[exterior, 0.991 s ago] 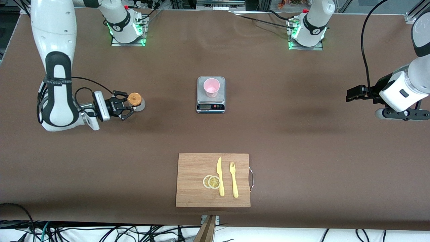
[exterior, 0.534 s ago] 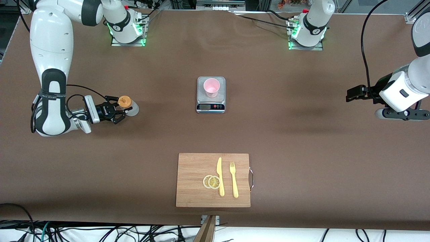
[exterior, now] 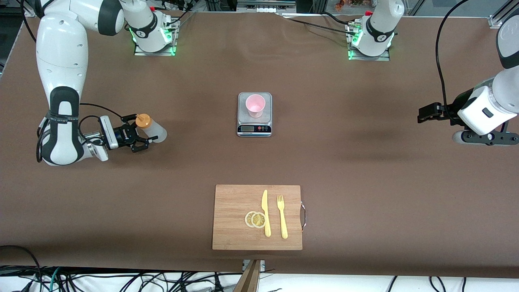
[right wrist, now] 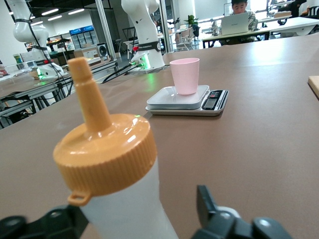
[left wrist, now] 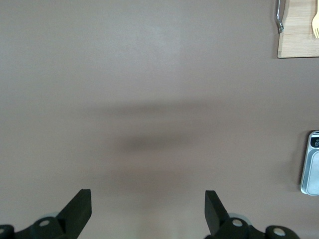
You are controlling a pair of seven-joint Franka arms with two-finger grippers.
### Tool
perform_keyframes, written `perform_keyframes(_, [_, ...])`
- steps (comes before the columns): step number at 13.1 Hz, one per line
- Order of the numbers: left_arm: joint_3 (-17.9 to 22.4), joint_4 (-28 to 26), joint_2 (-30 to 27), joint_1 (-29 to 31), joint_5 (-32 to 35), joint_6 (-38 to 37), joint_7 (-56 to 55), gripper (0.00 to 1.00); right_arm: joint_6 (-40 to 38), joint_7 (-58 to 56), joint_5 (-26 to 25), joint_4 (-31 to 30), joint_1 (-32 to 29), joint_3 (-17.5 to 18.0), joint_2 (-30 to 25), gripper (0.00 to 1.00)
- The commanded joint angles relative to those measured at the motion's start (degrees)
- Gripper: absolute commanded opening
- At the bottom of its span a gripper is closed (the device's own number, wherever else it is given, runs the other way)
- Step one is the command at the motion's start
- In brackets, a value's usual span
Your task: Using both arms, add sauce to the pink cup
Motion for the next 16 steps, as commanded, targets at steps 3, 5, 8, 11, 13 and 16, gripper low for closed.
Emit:
perform_keyframes(3, [0.1, 1.6, 0.6, 0.1, -0.86, -0.97, 1.38, 1.0, -2.21, 5.96, -6.21, 4.69, -2.15, -1.24, -0.58, 0.95])
perform_keyframes(5, [0.1, 1.6, 0.69, 0.1, -0.86, -0.97, 1.38, 1.0, -2.91, 9.84, -8.06, 7.23, -2.15, -3.52, -0.76, 0.95])
perform_keyframes(8, [0.1, 1.6, 0.61, 0.1, -0.86, -0.97, 1.38, 1.0, -3.8, 18.52, -11.66, 11.36, -0.92, -7.48, -1.81, 0.95])
perform_keyframes(11, [0.1, 1.6, 0.61, 0.1, -0.86, -0.97, 1.38, 1.0, -5.73, 34.95, -13.25, 15.92, -0.57, -8.01, -3.4, 0.95])
perform_keyframes(13, [0.1, 1.6, 0.61, 0.1, -0.86, -0.97, 1.38, 1.0, -6.69, 43.81, -13.08, 19.52, -0.57, -8.1, -3.92, 0.95])
perform_keyframes(16, [0.1, 1.6, 0.69, 0.1, -0.86, -0.97, 1.38, 1.0, -8.72, 58.49, -13.16, 24.36, -0.39, -8.1, -5.76, 0.94])
